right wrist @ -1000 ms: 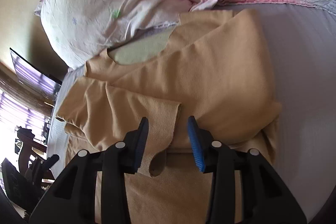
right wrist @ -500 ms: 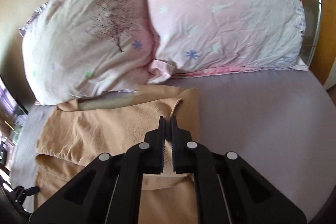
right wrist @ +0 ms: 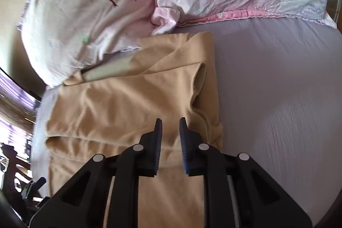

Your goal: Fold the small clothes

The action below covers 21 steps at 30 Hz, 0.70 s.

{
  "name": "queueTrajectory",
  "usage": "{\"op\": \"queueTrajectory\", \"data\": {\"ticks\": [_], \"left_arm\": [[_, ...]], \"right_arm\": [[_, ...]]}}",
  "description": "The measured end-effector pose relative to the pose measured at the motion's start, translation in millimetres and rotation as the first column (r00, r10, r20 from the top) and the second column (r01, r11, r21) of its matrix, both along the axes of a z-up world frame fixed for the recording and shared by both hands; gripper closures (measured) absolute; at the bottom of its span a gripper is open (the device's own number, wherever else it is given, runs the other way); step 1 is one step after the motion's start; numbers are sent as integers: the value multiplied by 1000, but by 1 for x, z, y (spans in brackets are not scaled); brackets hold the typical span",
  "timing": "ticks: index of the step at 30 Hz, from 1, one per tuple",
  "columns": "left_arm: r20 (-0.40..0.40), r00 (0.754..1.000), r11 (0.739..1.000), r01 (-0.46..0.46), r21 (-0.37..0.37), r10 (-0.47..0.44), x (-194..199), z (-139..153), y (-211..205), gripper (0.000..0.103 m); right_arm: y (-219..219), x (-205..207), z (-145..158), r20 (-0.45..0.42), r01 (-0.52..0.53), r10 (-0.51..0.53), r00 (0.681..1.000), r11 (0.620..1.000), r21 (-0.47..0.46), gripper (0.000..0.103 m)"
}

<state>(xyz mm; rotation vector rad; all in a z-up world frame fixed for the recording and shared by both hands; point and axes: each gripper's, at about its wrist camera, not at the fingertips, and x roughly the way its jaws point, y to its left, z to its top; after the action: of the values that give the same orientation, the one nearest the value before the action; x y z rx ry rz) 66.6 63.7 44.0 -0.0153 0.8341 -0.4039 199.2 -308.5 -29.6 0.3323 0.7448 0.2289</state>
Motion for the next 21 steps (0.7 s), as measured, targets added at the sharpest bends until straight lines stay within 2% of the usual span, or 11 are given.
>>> {"op": "queueTrajectory", "data": {"ticks": [2, 3, 4, 6, 9, 12, 13, 16, 18, 21], "left_arm": [[35, 999, 999, 30, -32, -29, -24, 13, 16, 23], [43, 998, 998, 45, -51, -43, -36, 17, 25, 20], [46, 997, 996, 59, -69, -56, -49, 20, 34, 17], [46, 996, 991, 76, -107, -71, -75, 21, 55, 14], [5, 998, 986, 70, -152, -70, -108, 11, 85, 10], [-60, 997, 984, 40, -176, -52, -130, -7, 104, 10], [-77, 996, 984, 29, -175, -43, -135, -14, 107, 10], [-127, 990, 979, 27, -200, -53, -137, -35, 105, 11], [-145, 987, 976, 31, -216, -64, -132, -47, 101, 12], [-182, 981, 962, 22, -271, -73, -121, -63, 97, 24]], "right_arm": [[-4, -41, 3, 62, -86, 84, 995, 995, 40, 64], [-5, -62, 2, 83, -135, 130, 988, 990, 52, 37], [-7, -88, -1, 101, -192, 185, 977, 980, 60, 19], [-10, -142, -14, 126, -301, 292, 948, 952, 63, 18], [-20, -207, -37, 106, -385, 376, 920, 919, 81, 18], [-42, -258, -73, 32, -386, 384, 923, 918, 92, 18], [-51, -267, -91, -14, -353, 357, 934, 929, 111, 18], [-69, -270, -124, -60, -303, 321, 945, 932, 199, 18], [-71, -260, -139, -60, -308, 333, 941, 917, 253, 18], [-68, -245, -156, -37, -343, 376, 926, 877, 337, 19]]}}
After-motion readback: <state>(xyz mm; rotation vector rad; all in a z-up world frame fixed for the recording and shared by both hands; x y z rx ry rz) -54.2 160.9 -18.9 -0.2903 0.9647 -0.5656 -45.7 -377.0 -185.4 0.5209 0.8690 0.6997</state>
